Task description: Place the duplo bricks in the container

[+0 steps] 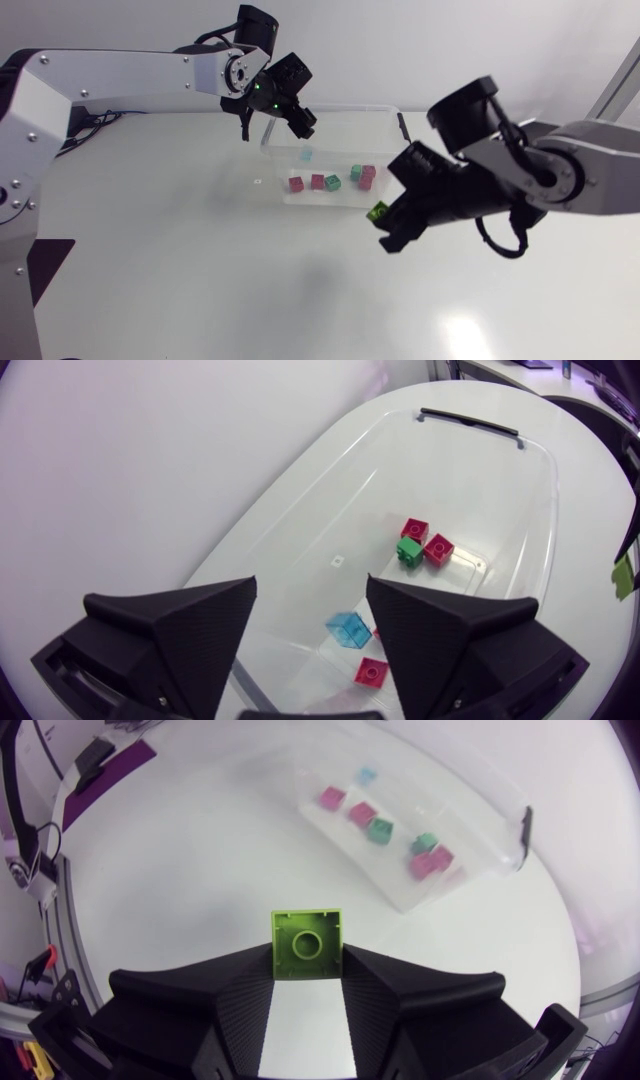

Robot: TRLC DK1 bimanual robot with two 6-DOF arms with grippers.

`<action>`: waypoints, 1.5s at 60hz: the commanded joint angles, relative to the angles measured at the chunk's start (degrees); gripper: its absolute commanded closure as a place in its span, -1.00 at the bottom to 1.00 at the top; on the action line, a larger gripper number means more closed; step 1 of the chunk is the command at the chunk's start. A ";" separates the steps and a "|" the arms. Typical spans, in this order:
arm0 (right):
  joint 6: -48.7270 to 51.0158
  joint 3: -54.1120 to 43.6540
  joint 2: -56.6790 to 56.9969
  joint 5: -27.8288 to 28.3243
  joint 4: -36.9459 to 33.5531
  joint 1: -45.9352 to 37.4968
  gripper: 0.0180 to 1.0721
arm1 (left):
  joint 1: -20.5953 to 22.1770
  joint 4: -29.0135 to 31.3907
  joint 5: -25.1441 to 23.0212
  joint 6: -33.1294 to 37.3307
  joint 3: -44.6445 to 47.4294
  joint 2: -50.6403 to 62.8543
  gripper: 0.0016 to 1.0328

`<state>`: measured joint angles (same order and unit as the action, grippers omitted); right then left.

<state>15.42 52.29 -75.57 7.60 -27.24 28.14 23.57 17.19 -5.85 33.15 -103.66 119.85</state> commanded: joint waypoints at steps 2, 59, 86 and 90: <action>-0.57 5.63 -1.42 -0.92 -0.62 -2.48 0.39 | -0.90 -0.23 1.19 -1.77 -2.34 -0.23 -0.92; -2.94 17.49 -14.96 -13.22 18.02 -7.22 -0.90 | -15.40 -7.96 2.42 -7.75 37.21 -48.31 -0.92; -2.59 -4.13 15.72 -18.32 20.39 -14.96 -0.90 | -19.71 -10.77 4.09 -8.19 54.61 -68.52 -0.92; -2.41 -7.73 21.43 -18.41 20.39 -16.19 -0.90 | -19.44 -13.24 6.20 -8.36 58.74 -73.27 -0.92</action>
<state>13.06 48.53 -59.24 -10.37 -7.46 13.21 4.43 5.78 -0.95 26.52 -49.21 51.03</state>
